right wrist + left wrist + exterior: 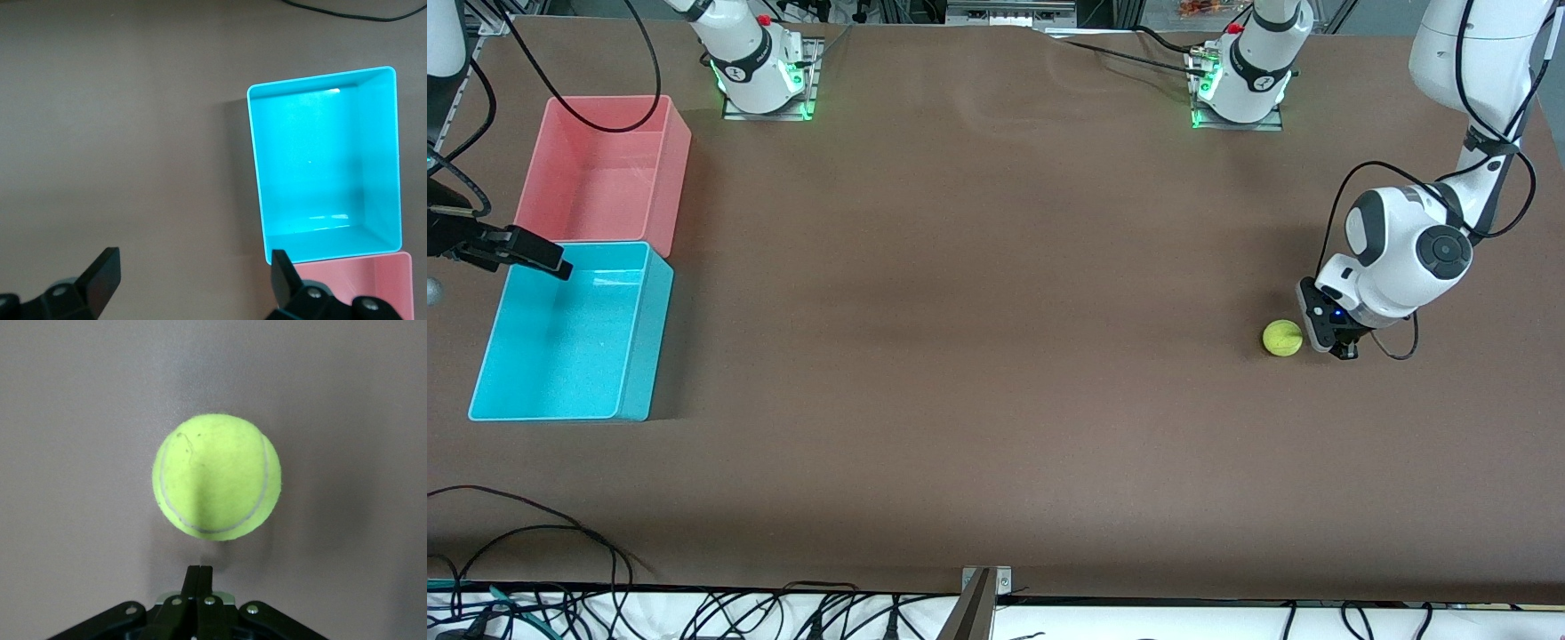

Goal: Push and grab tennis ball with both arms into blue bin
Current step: 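Push the tennis ball with the left gripper toward the blue bin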

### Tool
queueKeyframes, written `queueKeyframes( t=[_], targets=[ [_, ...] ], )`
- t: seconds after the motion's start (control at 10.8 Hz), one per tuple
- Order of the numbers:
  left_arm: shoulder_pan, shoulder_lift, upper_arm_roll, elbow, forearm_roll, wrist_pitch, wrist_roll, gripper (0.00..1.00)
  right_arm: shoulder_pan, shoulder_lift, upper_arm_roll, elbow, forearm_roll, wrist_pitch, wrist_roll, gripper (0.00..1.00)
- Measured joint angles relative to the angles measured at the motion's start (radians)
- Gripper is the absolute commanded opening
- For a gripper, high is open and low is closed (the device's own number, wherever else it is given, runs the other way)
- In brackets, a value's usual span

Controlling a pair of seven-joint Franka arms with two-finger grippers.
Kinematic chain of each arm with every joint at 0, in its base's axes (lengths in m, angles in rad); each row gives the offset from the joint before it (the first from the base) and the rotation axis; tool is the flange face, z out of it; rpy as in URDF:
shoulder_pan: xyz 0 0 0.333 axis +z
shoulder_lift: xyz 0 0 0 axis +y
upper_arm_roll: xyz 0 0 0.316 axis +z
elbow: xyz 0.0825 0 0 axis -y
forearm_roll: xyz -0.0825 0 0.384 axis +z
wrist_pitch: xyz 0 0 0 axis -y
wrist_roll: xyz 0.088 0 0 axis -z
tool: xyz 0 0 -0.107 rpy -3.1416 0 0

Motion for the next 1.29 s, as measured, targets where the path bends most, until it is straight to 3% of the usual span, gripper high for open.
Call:
queueKeyframes(
  t=[0.83, 1.11, 1.29],
  targets=[
    [-0.003, 0.036, -0.008, 0.018, 0.0, 0.009, 0.002, 0.0, 0.001, -0.002, 0.0, 0.004, 0.0, 0.0, 0.0, 1.0],
    [-0.005, 0.051, -0.047, 0.025, -0.019, 0.009, -0.038, 0.0, 0.002, -0.002, 0.0, 0.004, 0.0, 0.0, 0.0, 1.0],
    [-0.021, 0.059, -0.118, 0.037, -0.044, 0.01, -0.15, 0.0, 0.004, -0.002, 0.0, 0.004, 0.0, 0.0, 0.0, 1.0]
  ],
)
